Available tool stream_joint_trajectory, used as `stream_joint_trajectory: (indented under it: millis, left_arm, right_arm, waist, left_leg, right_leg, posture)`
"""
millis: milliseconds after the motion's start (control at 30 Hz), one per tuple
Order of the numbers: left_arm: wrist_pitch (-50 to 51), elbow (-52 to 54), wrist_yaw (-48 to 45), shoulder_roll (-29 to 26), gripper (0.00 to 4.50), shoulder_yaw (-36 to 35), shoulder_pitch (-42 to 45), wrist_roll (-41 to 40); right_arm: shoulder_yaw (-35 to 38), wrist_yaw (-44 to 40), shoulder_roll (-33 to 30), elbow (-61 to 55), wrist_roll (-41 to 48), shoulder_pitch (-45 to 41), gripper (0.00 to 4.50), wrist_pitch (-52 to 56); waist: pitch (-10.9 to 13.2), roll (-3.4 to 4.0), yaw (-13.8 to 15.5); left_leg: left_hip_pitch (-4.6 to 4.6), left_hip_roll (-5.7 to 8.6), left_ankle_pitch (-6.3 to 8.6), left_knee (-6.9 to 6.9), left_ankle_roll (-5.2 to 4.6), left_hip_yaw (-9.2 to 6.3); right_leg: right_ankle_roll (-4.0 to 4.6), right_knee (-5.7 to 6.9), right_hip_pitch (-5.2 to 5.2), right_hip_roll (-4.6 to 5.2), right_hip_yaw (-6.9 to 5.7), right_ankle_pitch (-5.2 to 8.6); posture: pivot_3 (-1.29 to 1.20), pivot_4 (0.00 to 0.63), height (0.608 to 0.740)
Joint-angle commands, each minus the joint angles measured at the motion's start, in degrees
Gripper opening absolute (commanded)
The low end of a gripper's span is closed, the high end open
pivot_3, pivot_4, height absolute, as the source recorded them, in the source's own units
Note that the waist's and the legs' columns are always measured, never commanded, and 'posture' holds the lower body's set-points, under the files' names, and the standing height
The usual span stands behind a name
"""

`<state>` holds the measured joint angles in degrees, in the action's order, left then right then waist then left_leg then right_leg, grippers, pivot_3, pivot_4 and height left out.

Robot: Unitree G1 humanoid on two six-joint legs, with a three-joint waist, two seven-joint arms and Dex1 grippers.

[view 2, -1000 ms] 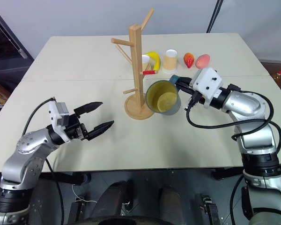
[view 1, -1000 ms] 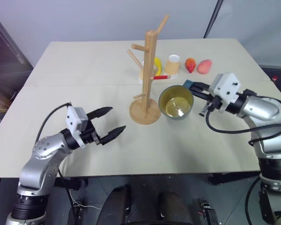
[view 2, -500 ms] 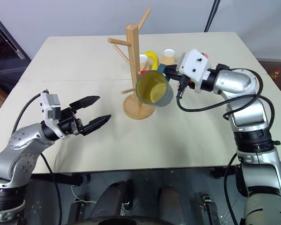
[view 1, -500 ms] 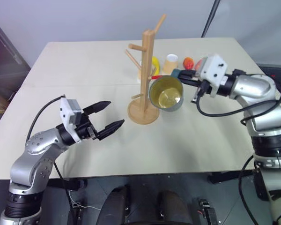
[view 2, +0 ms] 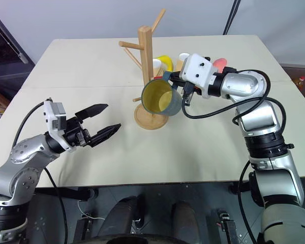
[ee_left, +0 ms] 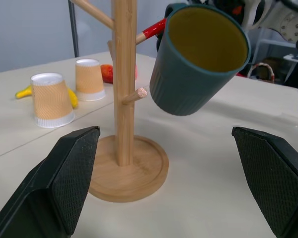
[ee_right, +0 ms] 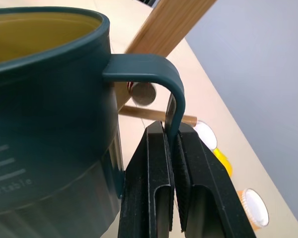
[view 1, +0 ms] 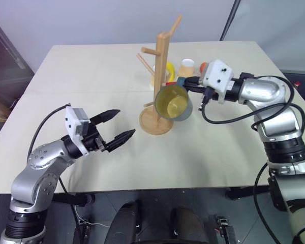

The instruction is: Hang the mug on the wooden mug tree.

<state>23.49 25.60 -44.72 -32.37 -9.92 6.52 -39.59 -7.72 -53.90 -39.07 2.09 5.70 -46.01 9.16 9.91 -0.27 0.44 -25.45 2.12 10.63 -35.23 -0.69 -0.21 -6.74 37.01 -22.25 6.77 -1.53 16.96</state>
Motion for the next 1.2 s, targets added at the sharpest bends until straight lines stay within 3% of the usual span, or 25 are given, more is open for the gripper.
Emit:
stream_joint_trajectory:
  millis: [33, 167, 267, 400, 633, 900, 1200]
  left_arm:
    - [-0.4, 2.1, 0.5, 0.2, 4.50, -0.7, 0.7, -1.2]
    - [-0.4, 2.5, 0.9, 0.2, 4.50, -0.8, 0.6, -1.3]
    - [-0.5, 2.5, 1.1, 0.0, 4.50, -0.9, 0.5, -1.2]
    - [-0.6, 2.5, 1.2, -0.1, 4.50, -1.1, 0.5, -1.3]
    - [-0.8, 1.6, 1.3, 0.0, 4.50, -1.2, 1.4, -1.1]
    - [-1.4, 0.2, 1.3, 0.5, 4.50, -1.4, 1.8, -0.7]
    - [-2.9, -4.6, 6.8, 2.5, 4.50, -1.9, 0.3, 4.9]
  right_arm:
    - [0.9, 0.5, 0.3, 0.8, -0.8, -2.3, 0.03, -1.5]
    - [0.8, 0.5, 0.7, 2.4, -1.3, -2.9, 0.03, -2.5]
    - [0.9, 0.3, 1.0, 3.3, -1.4, -3.2, 1.00, -3.0]
    - [1.4, 1.2, 1.0, 3.8, -1.9, -3.6, 3.01, -4.0]
    - [5.1, 2.2, -1.3, 1.0, -0.7, -2.9, 3.01, -3.4]
    - [15.3, 2.9, -3.8, -5.0, 7.7, 3.1, 3.01, 2.2]
    - [27.7, 8.6, -0.7, -8.4, 16.1, 19.4, 3.01, 7.1]
  waist:
    - [0.0, 0.00, 0.0]
    - [0.0, 0.00, 0.0]
    - [0.0, 0.00, 0.0]
    - [0.0, 0.00, 0.0]
    - [0.0, 0.01, 0.0]
    - [0.0, -0.01, 0.2]
    - [0.0, -0.03, 0.3]
  left_leg:
    - [0.00, 0.00, 0.00, 0.00, 0.00, 0.00]
    - [0.00, 0.00, 0.00, 0.00, 0.00, 0.00]
    - [0.00, 0.00, 0.00, 0.00, 0.00, 0.00]
    - [0.00, 0.01, 0.00, 0.00, 0.00, 0.00]
    - [-0.01, 0.01, 0.00, 0.00, 0.00, 0.00]
    - [-0.01, 0.01, 0.00, 0.01, 0.00, 0.00]
    - [0.00, 0.00, 0.00, 0.02, 0.00, 0.00]
  right_leg:
    - [0.00, 0.00, 0.00, 0.00, 0.00, 0.00]
    - [-0.01, 0.00, 0.01, 0.00, -0.01, 0.00]
    - [-0.03, 0.00, 0.01, 0.00, -0.01, -0.02]
    - [-0.03, 0.00, 0.01, -0.01, -0.01, -0.02]
    - [-0.04, 0.00, 0.00, -0.01, -0.03, -0.02]
    - [-0.02, -0.05, 0.04, 0.02, -0.01, -0.01]
    - [0.00, -0.04, 0.04, 0.03, 0.00, 0.00]
  posture:
    - [0.00, 0.150, 0.740]
    - [0.00, 0.150, 0.740]
    - [0.00, 0.150, 0.740]
    - [0.00, 0.150, 0.740]
    - [0.00, 0.150, 0.740]
    - [0.00, 0.150, 0.740]
    - [0.00, 0.150, 0.740]
